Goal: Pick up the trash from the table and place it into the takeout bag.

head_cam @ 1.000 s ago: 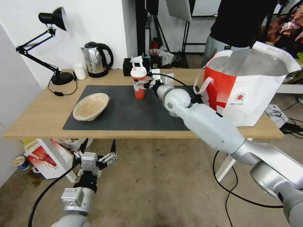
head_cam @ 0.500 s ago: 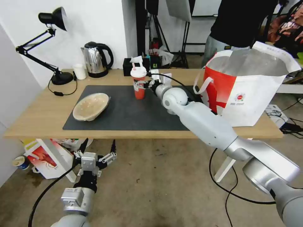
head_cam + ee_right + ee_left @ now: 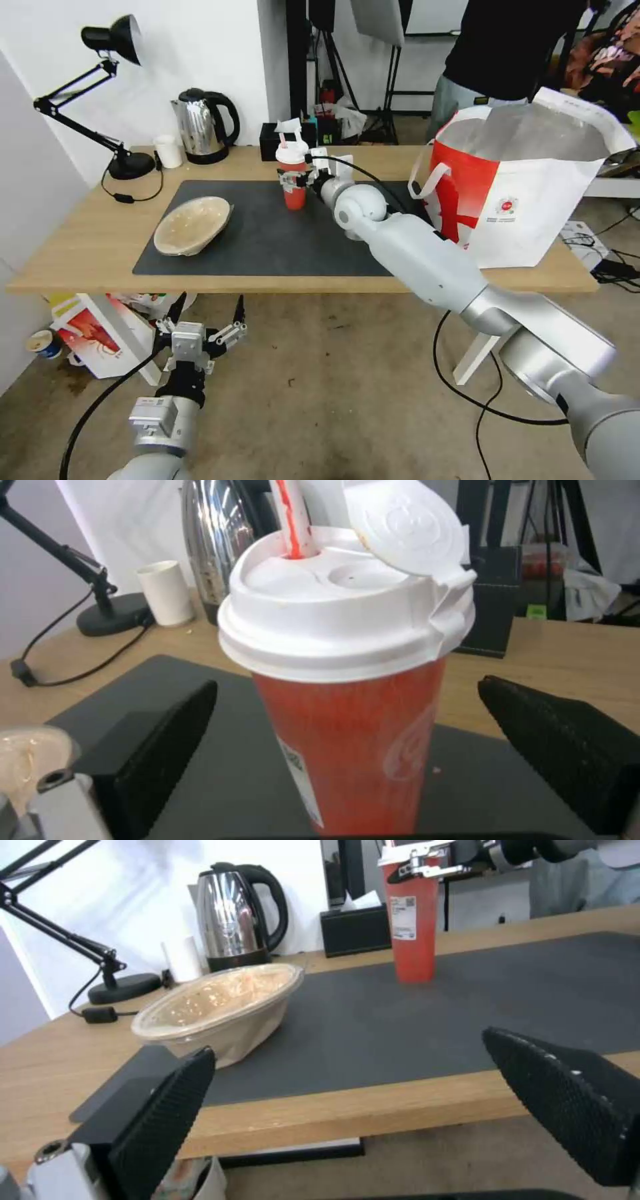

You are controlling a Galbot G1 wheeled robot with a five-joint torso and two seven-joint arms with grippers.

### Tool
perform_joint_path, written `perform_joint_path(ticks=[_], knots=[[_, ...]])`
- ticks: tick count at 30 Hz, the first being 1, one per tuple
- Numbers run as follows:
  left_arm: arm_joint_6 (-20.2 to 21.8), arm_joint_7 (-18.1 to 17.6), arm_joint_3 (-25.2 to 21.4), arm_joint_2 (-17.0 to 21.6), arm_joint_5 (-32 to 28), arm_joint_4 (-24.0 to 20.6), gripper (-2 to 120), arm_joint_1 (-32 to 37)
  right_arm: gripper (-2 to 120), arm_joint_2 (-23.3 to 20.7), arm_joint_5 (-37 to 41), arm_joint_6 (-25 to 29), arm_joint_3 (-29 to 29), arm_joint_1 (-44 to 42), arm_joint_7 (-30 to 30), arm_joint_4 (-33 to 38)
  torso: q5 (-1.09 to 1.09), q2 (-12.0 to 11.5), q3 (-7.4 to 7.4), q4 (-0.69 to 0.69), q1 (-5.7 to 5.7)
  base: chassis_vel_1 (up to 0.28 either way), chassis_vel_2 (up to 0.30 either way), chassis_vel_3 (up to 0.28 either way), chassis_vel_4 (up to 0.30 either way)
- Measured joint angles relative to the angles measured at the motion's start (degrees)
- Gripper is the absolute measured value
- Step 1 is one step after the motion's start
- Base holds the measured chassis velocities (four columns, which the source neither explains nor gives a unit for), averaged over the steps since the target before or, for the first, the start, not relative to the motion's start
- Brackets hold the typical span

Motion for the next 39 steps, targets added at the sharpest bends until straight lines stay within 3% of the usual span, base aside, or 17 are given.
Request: perform_joint_path(ticks=[19, 26, 33, 38, 39], knots=[[0.0, 0.0, 0.0, 0.0, 0.0, 0.0, 100, 0.0, 99, 4.0, -1.1, 1.4, 0.8, 1.5, -4.6, -8.5, 0.0, 0.0, 0.0, 0.01, 0.0, 0.0, 0.0, 0.0, 0.0], [0.0, 0.0, 0.0, 0.0, 0.0, 0.0, 100, 0.0, 83, 4.0, -1.3, 1.7, 1.1, 1.1, -5.2, -9.3, 0.0, 0.0, 0.0, 0.0, 0.0, 0.0, 0.0, 0.0, 0.0], [0.0, 0.0, 0.0, 0.0, 0.0, 0.0, 100, 0.0, 54, 3.8, -1.3, 1.7, 0.8, 0.9, -5.8, -9.4, 0.01, 0.0, -0.01, 0.0, 0.0, 0.0, 0.0, 0.0, 0.0], [0.0, 0.0, 0.0, 0.0, 0.0, 0.0, 100, 0.0, 48, 3.9, -1.3, 1.8, 0.7, 0.9, -6.0, -9.6, 0.01, 0.0, -0.01, -0.01, 0.0, 0.0, 0.0, 0.0, 0.0], [0.0, 0.0, 0.0, 0.0, 0.0, 0.0, 100, 0.0, 41, 4.0, -1.3, 1.8, 0.7, 1.0, -6.0, -9.7, 0.01, 0.0, -0.01, -0.01, 0.0, 0.0, 0.0, 0.0, 0.0]])
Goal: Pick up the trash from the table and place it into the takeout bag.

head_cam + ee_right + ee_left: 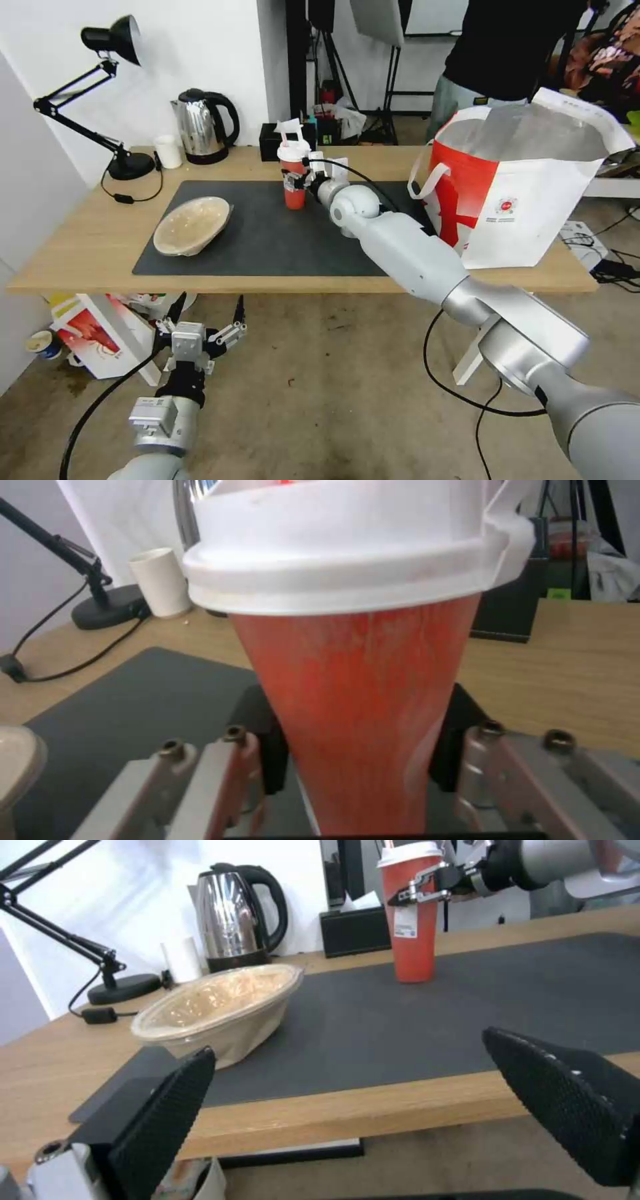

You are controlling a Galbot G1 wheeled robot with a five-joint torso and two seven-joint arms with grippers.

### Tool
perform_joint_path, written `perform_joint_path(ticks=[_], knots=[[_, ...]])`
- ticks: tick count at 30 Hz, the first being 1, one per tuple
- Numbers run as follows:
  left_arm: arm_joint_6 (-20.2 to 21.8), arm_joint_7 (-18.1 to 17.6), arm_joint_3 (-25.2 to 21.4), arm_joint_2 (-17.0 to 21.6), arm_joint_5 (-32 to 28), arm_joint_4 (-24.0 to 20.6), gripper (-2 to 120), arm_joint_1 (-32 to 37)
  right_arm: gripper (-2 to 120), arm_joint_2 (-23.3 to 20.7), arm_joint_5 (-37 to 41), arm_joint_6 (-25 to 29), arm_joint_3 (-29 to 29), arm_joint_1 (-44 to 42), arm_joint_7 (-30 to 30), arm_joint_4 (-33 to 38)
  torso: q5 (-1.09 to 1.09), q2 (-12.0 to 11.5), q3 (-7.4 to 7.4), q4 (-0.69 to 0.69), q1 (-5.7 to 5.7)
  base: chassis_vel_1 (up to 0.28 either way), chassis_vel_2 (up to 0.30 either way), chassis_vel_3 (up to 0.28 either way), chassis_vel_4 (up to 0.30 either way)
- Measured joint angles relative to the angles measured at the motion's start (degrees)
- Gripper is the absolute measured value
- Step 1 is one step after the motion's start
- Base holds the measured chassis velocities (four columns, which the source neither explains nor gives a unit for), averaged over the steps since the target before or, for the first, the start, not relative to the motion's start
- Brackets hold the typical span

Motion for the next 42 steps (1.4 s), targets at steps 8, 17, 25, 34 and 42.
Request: perform_joint_path(ticks=[8, 17, 25, 34, 42], knots=[[0.0, 0.0, 0.0, 0.0, 0.0, 0.0, 100, 0.0, 21, 0.1, 0.0, 0.0, 0.0, 0.1, -0.1, 0.0, 0.0, 0.0, 0.0, 0.02, 0.0, 0.0, 0.0, 0.0, 0.0], [0.0, 0.0, 0.0, 0.0, 0.0, 0.0, 100, 0.0, 7, -4.2, 3.1, -1.6, 1.3, 0.4, 2.6, 10.3, 0.0, 0.0, 0.01, 0.01, 0.0, 0.0, 0.0, 0.0, 0.0], [0.0, 0.0, 0.0, 0.0, 0.0, 0.0, 100, 0.0, 7, -9.7, 8.4, -4.5, 2.5, 7.2, 7.2, 20.9, 0.0, 0.0, 0.01, 0.02, 0.0, 0.0, 0.0, 0.0, 0.0], [0.0, 0.0, 0.0, 0.0, 0.0, 0.0, 100, 0.0, 7, -20.7, 16.8, -6.9, 4.4, 9.5, 11.5, 37.1, 0.01, 0.0, 0.01, 0.01, 0.0, 0.0, 0.0, 0.0, 0.0], [0.0, 0.0, 0.0, 0.0, 0.0, 0.0, 100, 0.0, 7, -33.4, 21.4, -10.1, 7.7, 8.6, 15.7, 49.6, 0.0, 0.0, 0.0, 0.01, 0.0, 0.0, 0.0, 0.0, 0.0]])
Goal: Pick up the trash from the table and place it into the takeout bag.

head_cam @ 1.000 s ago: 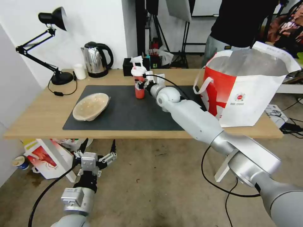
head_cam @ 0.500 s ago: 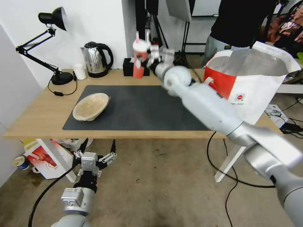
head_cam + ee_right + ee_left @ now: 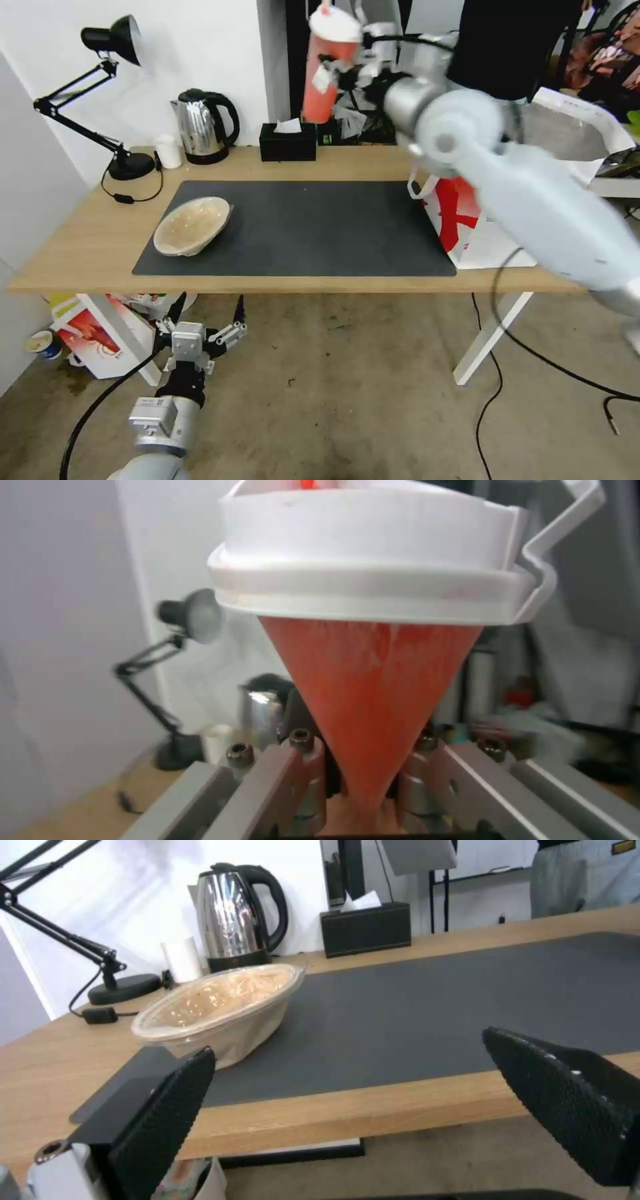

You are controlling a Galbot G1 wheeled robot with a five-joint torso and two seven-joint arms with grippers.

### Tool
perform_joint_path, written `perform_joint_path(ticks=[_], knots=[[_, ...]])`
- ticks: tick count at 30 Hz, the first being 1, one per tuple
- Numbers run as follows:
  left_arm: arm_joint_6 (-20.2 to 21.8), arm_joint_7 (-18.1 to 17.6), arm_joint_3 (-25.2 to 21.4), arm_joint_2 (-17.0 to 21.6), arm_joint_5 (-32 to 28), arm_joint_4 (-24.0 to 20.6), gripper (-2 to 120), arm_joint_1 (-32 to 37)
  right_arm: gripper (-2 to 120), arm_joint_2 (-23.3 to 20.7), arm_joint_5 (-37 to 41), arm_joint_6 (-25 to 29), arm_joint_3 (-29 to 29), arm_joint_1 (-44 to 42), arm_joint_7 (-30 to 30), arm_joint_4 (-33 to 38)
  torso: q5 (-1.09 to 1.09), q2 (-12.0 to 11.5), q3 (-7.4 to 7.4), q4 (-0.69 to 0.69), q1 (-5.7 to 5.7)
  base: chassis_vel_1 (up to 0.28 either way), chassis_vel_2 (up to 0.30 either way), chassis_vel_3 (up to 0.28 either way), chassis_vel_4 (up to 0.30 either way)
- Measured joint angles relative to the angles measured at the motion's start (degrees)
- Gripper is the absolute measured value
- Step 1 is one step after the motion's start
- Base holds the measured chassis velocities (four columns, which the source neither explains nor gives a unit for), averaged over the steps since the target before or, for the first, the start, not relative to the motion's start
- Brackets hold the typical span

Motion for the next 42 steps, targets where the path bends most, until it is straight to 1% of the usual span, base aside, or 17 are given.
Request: perform_joint_path(ticks=[2, 3, 4, 6, 8, 9, 13, 14, 17, 23, 26, 32, 37, 39, 42], knots=[[0.0, 0.0, 0.0, 0.0, 0.0, 0.0, 100, 0.0, 7, -3.7, 0.5, -1.1, 2.1, -1.6, 1.1, 3.2, 0.01, 0.0, 0.0, -0.01, 0.0, 0.0, 0.0, 0.0, 0.0], [0.0, 0.0, 0.0, 0.0, 0.0, 0.0, 100, 0.0, 7, -5.0, 0.6, -1.3, 3.0, -2.5, 1.2, 4.3, 0.0, 0.0, 0.0, 0.0, 0.0, 0.0, 0.0, 0.0, 0.0], [0.0, 0.0, 0.0, 0.0, 0.0, 0.0, 100, 0.0, 7, -5.0, 0.6, -1.3, 3.0, -2.5, 1.2, 4.3, 0.0, 0.0, 0.0, 0.0, 0.0, 0.0, 0.0, 0.0, 0.0], [0.0, 0.0, 0.0, 0.0, 0.0, 0.0, 100, 0.0, 7, -8.1, 1.1, -1.6, 6.0, -5.2, 1.4, 6.4, 0.01, 0.0, 0.0, 0.02, 0.0, 0.0, 0.0, 0.0, 0.0], [0.0, 0.0, 0.0, 0.0, 0.0, 0.0, 100, 0.0, 7, -10.8, 1.8, -1.7, 8.2, -7.3, 1.4, 7.7, 0.01, 0.0, 0.0, 0.01, 0.0, 0.0, 0.0, 0.0, 0.0], [0.0, 0.0, 0.0, 0.0, 0.0, 0.0, 100, 0.0, 7, -10.8, 1.8, -1.7, 8.2, -7.3, 1.4, 7.7, 0.01, 0.0, 0.0, 0.01, 0.0, 0.0, 0.0, 0.0, 0.0], [0.0, 0.0, 0.0, 0.0, 0.0, 0.0, 100, 0.0, 7, -17.2, 3.0, -1.6, 11.9, -10.6, 0.7, 9.2, 0.0, 0.0, 0.0, -0.01, 0.0, 0.0, 0.0, 0.0, 0.0], [0.0, 0.0, 0.0, 0.0, 0.0, 0.0, 100, 0.0, 7, -17.2, 3.0, -1.6, 11.9, -10.6, 0.7, 9.2, 0.0, 0.0, 0.0, -0.01, 0.0, 0.0, 0.0, 0.0, 0.0], [0.0, 0.0, 0.0, 0.0, 0.0, 0.0, 100, 0.0, 7, -20.8, 3.1, -0.8, 14.7, -13.0, -1.0, 8.7, -0.01, 0.0, 0.0, 0.01, -0.01, 0.0, 0.0, 0.0, 0.0], [0.0, 0.0, 0.0, 0.0, 0.0, 0.0, 100, 0.0, 7, -22.8, 3.1, -0.1, 17.5, -15.4, -2.2, 6.4, 0.0, 0.0, 0.0, 0.01, -0.01, 0.0, 0.0, 0.0, 0.0], [0.0, 0.0, 0.0, 0.0, 0.0, 0.0, 100, 0.0, 7, -23.5, 2.9, 0.3, 18.6, -15.9, -2.7, 3.9, 0.0, 0.0, 0.0, 0.01, 0.0, 0.0, 0.0, 0.0, 0.0], [0.0, 0.0, 0.0, 0.0, 0.0, 0.0, 100, 0.0, 7, -24.0, 2.6, 0.6, 18.8, -15.6, -3.3, 0.9, -0.01, 0.0, 0.0, 0.01, -0.01, 0.0, 0.0, 0.0, 0.0], [0.0, 0.0, 0.0, 0.0, 0.0, 0.0, 100, 0.0, 7, -23.8, 1.3, 1.0, 18.7, -15.2, -4.5, -2.9, -0.01, 0.0, 0.01, 0.01, 0.0, 0.0, 0.0, 0.0, 0.0], [0.0, 0.0, 0.0, 0.0, 0.0, 0.0, 100, 0.0, 7, -23.7, 1.3, 1.0, 18.7, -15.2, -4.5, -3.0, -0.01, 0.0, 0.01, 0.01, 0.0, 0.0, 0.0, 0.0, 0.0], [0.0, 0.0, 0.0, 0.0, 0.0, 0.0, 100, 0.0, 7, -23.2, -0.1, 1.6, 18.3, -15.0, -5.4, -6.1, -0.01, 0.0, 0.01, 0.01, 0.0, 0.0, 0.0, 0.0, 0.0]])
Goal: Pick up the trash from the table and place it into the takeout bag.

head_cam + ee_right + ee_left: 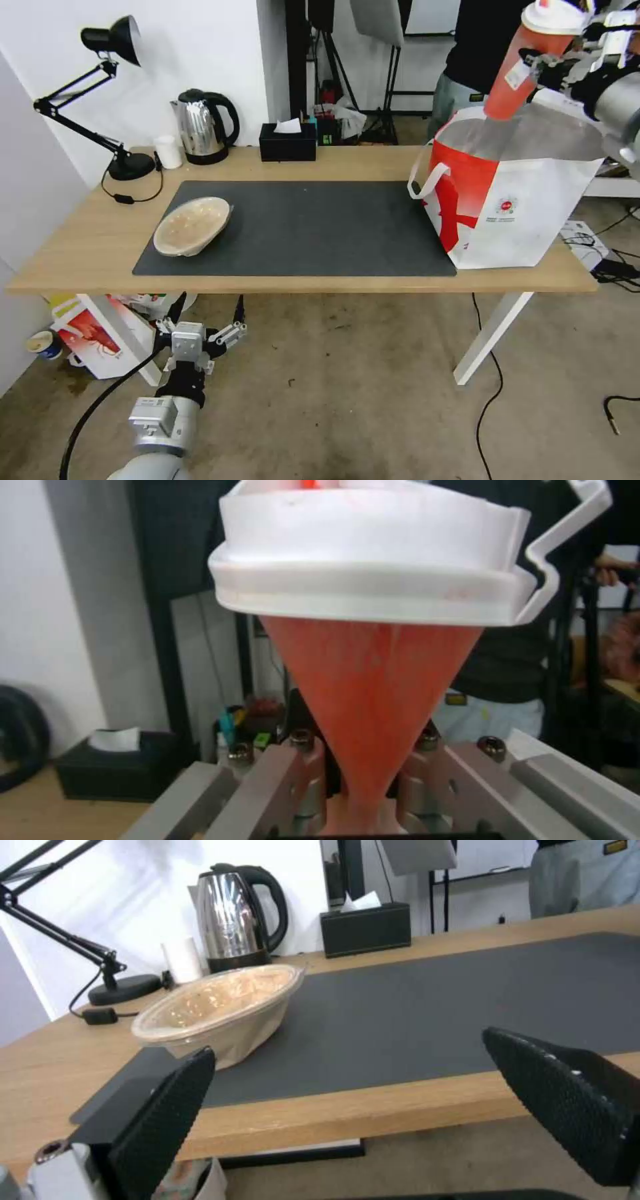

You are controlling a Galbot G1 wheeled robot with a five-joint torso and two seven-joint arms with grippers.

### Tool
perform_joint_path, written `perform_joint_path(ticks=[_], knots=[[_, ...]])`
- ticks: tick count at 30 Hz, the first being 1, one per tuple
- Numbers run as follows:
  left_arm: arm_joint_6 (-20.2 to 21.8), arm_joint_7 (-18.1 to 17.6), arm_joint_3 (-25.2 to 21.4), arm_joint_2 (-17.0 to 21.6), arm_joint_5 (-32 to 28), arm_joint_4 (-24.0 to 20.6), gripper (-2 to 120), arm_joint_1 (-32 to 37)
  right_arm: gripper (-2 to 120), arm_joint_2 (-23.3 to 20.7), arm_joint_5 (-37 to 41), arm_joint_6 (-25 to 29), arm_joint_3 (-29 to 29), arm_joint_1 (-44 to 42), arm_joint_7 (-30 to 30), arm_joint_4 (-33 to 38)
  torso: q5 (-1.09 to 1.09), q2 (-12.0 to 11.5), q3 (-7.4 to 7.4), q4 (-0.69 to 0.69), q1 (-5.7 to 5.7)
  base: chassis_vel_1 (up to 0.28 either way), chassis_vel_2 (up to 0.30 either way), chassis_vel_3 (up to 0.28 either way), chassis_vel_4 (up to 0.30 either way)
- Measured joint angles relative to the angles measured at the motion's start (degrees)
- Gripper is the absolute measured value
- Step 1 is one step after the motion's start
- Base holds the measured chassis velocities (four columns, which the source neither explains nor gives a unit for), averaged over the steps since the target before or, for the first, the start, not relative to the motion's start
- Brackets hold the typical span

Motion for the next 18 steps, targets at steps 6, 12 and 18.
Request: perform_joint_path(ticks=[6, 12, 18], knots=[[0.0, 0.0, 0.0, 0.0, 0.0, 0.0, 100, 0.0, 7, 1.3, -2.1, 0.6, -0.7, 0.1, -1.2, -4.5, 0.0, 0.0, 0.0, 0.0, 0.0, 0.0, 0.0, 0.0, 0.0], [0.0, 0.0, 0.0, 0.0, 0.0, 0.0, 100, 0.0, 7, 2.4, -3.6, 0.7, -1.3, -0.2, -1.8, -7.1, 0.0, 0.0, 0.0, 0.0, 0.0, 0.0, 0.0, 0.0, 0.0], [0.0, 0.0, 0.0, 0.0, 0.0, 0.0, 100, 0.0, 7, 3.6, -6.8, 1.0, -1.6, -1.4, -2.6, -9.1, 0.0, 0.0, 0.0, 0.0, 0.0, 0.0, 0.0, 0.0, 0.0]])
